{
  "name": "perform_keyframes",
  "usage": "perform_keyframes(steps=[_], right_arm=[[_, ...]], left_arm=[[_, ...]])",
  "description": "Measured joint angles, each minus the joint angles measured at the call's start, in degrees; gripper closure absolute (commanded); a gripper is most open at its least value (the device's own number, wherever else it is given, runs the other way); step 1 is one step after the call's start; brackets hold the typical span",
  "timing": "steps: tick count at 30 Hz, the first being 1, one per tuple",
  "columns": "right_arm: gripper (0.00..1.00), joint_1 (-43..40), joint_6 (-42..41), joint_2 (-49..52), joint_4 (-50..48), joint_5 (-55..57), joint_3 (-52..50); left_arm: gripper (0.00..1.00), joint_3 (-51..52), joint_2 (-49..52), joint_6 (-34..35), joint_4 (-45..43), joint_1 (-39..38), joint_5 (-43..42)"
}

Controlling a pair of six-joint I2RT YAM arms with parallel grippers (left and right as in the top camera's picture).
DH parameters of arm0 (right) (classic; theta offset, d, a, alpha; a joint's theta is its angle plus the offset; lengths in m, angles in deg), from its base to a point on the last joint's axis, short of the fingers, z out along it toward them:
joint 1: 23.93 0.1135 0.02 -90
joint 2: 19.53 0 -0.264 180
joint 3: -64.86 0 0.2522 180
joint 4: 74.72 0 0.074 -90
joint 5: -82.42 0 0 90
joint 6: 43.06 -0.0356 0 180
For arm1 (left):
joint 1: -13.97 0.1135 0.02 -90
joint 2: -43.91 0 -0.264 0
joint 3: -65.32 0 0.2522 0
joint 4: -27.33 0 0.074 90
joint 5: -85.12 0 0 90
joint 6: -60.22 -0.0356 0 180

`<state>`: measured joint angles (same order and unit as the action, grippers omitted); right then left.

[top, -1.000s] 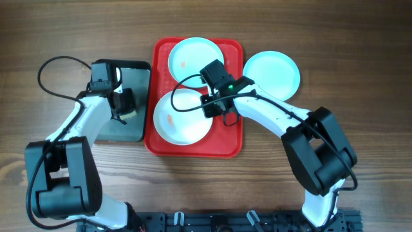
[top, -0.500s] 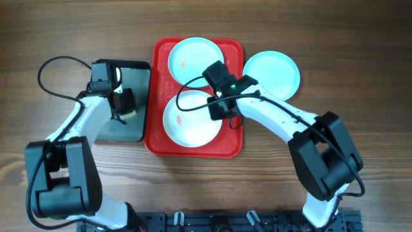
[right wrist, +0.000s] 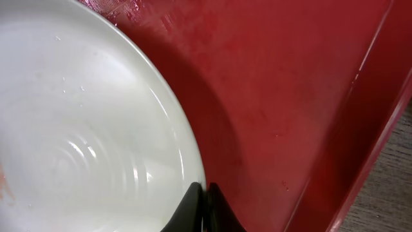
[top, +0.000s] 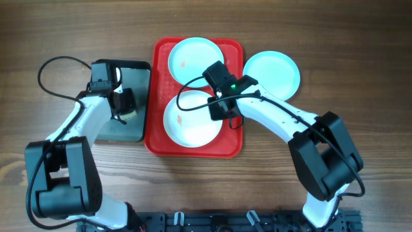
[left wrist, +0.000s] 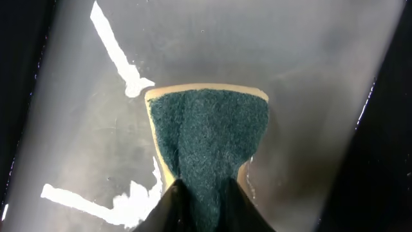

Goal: Clean dirty plates on tray and stack at the side
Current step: 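Lift the sponge from the water tray with the left gripper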

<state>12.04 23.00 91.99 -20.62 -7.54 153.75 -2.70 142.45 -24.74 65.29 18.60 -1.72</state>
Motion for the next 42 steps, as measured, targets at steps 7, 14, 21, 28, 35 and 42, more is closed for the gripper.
perform_keyframes(steps=[7, 14, 21, 28, 35, 42], right_arm=[[0.96, 0.0, -2.5, 0.0, 0.1, 0.0, 0.0], [0.96, 0.0, -3.5, 0.0, 0.0, 0.0, 0.0], [0.96, 0.0, -3.8, 0.0, -2.4, -0.1, -1.8], [0.96, 0.0, -4.3, -0.1, -2.7, -0.2, -2.3], [0.96, 0.0, -4.3, -0.1, -3.0, -0.2, -2.3], [0.96, 0.0, -4.3, -0.1, -3.2, -0.5, -2.3]], left_arm=[[0.92, 0.0, 0.0, 0.0, 0.0, 0.0, 0.0], [0.96, 0.0, 0.0, 0.0, 0.0, 0.0, 0.0], [0.96, 0.0, 0.0, 0.0, 0.0, 0.0, 0.0], [0.96, 0.0, -0.3, 0.5, 0.0, 0.0, 0.0], [0.96, 0.6, -7.2, 2.6, 0.4, 0.0, 0.5], [0.96, 0.6, -11.6, 3.4, 1.7, 0.0, 0.9]])
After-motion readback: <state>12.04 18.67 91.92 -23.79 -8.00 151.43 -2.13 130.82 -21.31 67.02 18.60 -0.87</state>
